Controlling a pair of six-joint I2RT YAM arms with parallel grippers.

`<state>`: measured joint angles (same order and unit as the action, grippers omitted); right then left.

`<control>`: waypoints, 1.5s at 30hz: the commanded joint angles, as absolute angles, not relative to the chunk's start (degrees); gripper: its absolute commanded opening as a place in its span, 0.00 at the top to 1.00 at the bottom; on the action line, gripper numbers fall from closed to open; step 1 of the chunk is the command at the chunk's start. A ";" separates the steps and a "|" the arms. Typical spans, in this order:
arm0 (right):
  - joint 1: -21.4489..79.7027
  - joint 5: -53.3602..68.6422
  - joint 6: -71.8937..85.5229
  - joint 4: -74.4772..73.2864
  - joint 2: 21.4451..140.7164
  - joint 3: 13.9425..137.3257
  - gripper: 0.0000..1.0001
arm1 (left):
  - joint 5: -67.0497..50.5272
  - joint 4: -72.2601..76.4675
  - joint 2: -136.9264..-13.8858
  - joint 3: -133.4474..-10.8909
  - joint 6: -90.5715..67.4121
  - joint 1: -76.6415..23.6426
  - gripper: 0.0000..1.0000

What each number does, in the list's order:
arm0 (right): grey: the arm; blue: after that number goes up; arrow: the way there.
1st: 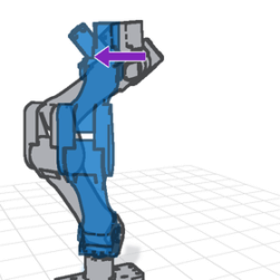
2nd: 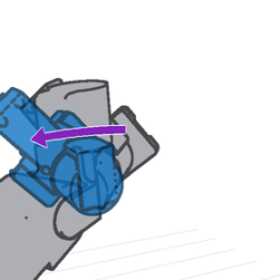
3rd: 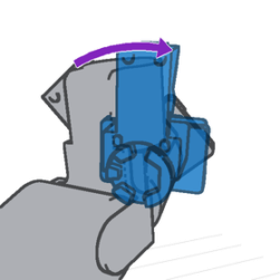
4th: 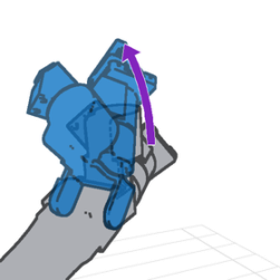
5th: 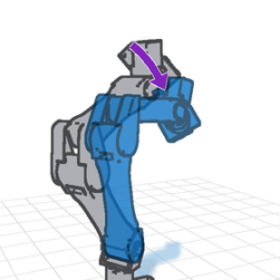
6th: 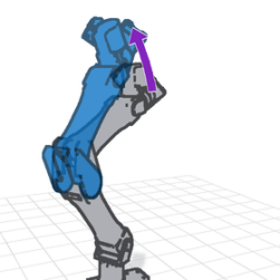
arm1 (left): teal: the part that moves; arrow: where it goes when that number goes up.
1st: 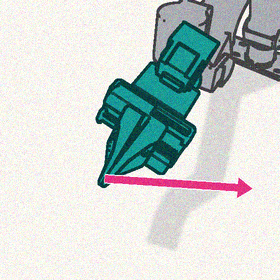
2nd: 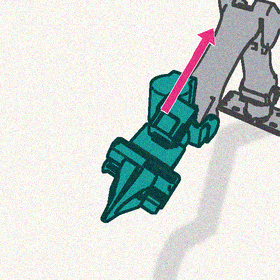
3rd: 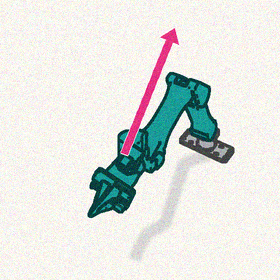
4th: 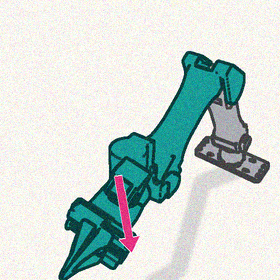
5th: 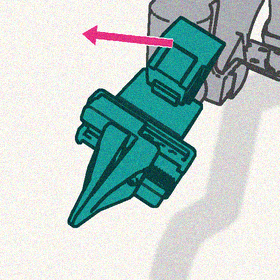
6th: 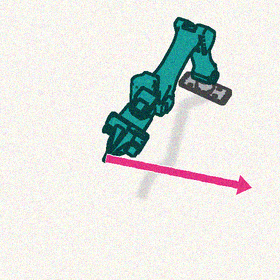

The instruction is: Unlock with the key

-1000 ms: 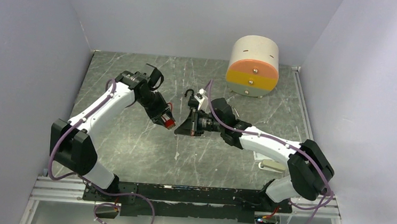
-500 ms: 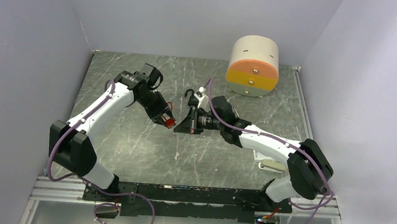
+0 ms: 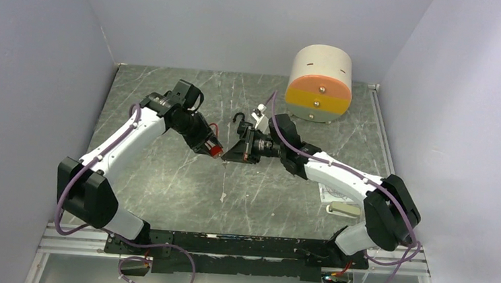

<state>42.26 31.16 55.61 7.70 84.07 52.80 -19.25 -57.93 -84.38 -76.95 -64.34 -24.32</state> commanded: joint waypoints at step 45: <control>45.81 16.40 40.87 3.24 90.07 64.59 1.00 | -28.19 -49.42 -75.24 -68.83 -84.06 -24.61 0.97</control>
<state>45.58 21.34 46.85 -8.91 89.62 66.00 -16.36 -50.48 -78.46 -67.70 -82.21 -22.70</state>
